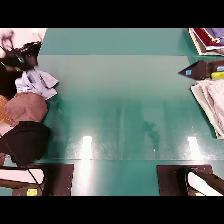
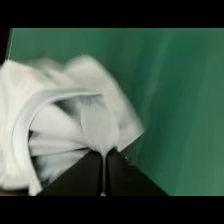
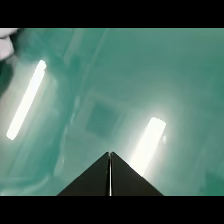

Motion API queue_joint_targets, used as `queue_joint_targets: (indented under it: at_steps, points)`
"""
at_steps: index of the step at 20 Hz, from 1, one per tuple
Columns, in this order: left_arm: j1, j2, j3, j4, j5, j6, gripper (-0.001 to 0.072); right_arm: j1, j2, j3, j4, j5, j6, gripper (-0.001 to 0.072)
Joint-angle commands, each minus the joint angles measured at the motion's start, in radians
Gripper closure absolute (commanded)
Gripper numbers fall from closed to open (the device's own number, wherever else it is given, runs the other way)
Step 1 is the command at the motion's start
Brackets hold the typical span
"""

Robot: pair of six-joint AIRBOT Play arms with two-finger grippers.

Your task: Fold the shirts.

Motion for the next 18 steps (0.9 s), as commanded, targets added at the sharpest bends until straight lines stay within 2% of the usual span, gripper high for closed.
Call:
queue_joint_targets:
  at_steps: [1, 4, 7, 10, 14, 16, 18]
  points:
    - [-0.064, 0.154, 0.211, -0.231, -0.006, 0.093, 0.0689, 0.000, 0.000, 0.136, -0.001, -0.124, 0.000, 0.0698]
    - [-0.234, 0.232, 0.418, -0.354, 0.022, 0.164, 0.0690, -0.001, 0.000, 0.260, -0.004, -0.200, 0.000, 0.0698]
    - [-0.441, 0.299, 0.441, -0.394, 0.133, 0.220, 0.0689, -0.002, 0.000, 0.362, -0.074, -0.196, 0.000, 0.0698]
    - [-0.558, 0.316, 0.441, -0.394, 0.142, 0.247, 0.0689, -0.032, 0.000, 0.431, -0.105, -0.161, 0.001, 0.0698]
    - [-0.565, 0.316, 0.339, -0.397, -0.063, 0.208, 0.0689, -0.097, 0.001, 0.457, -0.104, -0.086, 0.005, 0.0698]
    - [-0.565, 0.315, 0.198, -0.397, -0.195, 0.174, 0.0688, -0.115, 0.000, 0.457, -0.104, -0.034, 0.005, 0.0698]
    - [-0.565, 0.314, 0.003, -0.397, -0.249, 0.164, 0.0688, -0.124, 0.000, 0.457, -0.105, -0.001, 0.005, 0.0697]
